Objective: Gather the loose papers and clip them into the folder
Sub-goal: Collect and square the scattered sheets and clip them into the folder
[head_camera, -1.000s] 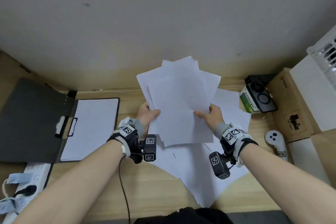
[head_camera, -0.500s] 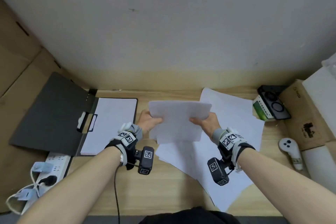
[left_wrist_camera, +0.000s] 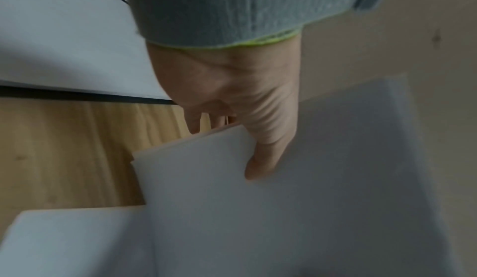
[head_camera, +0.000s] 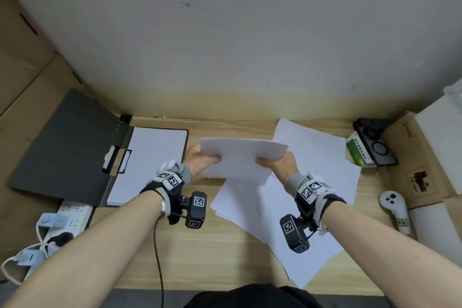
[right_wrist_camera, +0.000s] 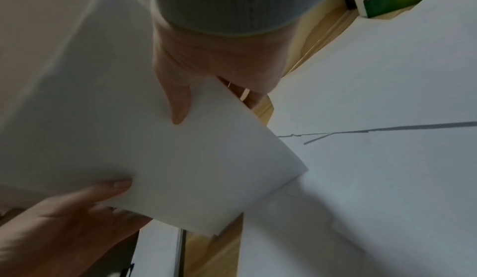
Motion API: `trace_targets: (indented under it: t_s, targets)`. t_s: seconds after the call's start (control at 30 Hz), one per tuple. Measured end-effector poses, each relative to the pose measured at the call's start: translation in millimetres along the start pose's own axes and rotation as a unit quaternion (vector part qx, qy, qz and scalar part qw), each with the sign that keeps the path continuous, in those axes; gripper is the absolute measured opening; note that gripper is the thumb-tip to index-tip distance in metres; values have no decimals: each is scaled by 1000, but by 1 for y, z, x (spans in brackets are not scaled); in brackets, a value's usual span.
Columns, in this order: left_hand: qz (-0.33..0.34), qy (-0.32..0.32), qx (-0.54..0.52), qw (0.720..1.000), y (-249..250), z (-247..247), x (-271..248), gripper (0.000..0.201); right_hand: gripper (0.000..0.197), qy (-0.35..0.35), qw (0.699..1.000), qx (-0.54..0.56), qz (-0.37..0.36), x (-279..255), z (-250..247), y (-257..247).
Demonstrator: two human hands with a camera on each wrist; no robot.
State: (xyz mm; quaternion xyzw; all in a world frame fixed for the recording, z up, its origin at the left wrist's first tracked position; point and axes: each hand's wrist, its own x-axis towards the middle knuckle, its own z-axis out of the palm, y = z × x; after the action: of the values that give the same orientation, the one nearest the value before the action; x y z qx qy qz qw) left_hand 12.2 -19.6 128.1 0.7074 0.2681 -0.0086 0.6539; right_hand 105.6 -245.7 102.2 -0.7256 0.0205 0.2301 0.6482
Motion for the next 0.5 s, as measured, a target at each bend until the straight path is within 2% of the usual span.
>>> trace_targets:
  t_s: [0.23,0.37,0.5]
  targets:
    - [-45,69,-48,995,-3,10,8,31,35,-24,998,59,17,10,8,-15]
    - [-95,75,26,992,-28,19,0,34,31,-64,996,13,57,6,7,19]
    - [-121,118,50,984,-34,23,3,26,28,-66,997,-1,51,11,7,34]
